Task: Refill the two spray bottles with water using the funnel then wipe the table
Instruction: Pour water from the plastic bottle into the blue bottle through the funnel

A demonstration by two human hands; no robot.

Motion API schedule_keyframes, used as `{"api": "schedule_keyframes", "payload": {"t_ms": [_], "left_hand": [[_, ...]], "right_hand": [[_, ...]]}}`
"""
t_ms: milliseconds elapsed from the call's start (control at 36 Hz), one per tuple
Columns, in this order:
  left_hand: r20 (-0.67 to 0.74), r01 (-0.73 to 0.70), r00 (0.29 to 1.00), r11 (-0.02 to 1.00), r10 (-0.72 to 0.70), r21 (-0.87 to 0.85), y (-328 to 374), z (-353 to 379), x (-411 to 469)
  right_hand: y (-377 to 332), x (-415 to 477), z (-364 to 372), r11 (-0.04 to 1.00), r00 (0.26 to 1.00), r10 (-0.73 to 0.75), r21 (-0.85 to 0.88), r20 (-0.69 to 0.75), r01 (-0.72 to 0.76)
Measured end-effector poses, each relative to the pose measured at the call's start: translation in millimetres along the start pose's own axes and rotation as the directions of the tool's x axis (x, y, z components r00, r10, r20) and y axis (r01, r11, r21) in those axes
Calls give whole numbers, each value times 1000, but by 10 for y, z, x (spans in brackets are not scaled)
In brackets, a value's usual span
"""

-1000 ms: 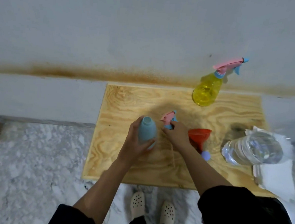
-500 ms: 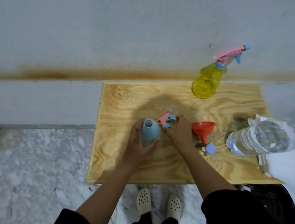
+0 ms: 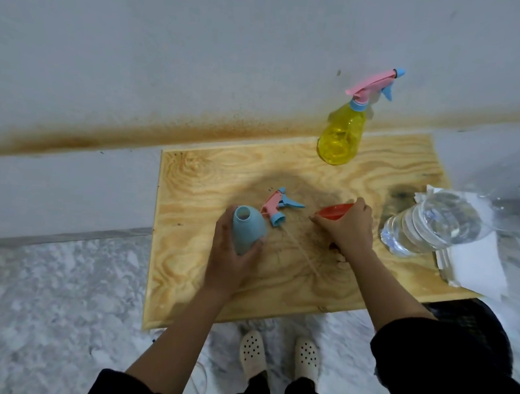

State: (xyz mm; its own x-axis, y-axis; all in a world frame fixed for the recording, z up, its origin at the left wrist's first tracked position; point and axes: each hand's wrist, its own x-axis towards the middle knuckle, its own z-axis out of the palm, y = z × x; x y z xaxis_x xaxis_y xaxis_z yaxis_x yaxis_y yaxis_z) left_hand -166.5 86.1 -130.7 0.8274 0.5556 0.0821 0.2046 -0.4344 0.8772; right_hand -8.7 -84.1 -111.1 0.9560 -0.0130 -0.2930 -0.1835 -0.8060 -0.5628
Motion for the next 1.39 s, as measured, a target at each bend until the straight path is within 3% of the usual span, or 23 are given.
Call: {"api": "schedule_keyframes", "payload": {"t_ms": [222, 389, 556, 778, 917, 1139, 1389], "left_hand": [[30, 71, 997, 997, -71, -21, 69, -13, -13], [6, 79, 997, 997, -79, 13, 132, -21, -44], [-19, 123, 992, 992, -124, -29, 192, -32, -58], [-50, 69, 996, 998, -69, -9, 245, -61, -58], [-46, 96, 994, 995, -96, 5, 190, -47, -20], [-68, 113, 991, 993, -115, -39, 177, -39, -15], [-80, 90, 992, 991, -98, -103, 208, -99, -40]], "right_hand": [[36, 11, -24, 987, 999, 35, 158, 7, -36], [-171, -190, -92, 948, 988, -153, 285, 11, 143], [-557, -491, -185, 801, 920, -391, 484, -21, 352], [-937, -888, -233, 605, 816, -577, 692, 40, 394], [-997, -958, -143, 581, 767, -633, 718, 101, 384], [-920, -911, 83, 643, 726, -667, 622, 167, 448], [-844, -900, 163, 647, 703, -696, 554, 148, 524]]}}
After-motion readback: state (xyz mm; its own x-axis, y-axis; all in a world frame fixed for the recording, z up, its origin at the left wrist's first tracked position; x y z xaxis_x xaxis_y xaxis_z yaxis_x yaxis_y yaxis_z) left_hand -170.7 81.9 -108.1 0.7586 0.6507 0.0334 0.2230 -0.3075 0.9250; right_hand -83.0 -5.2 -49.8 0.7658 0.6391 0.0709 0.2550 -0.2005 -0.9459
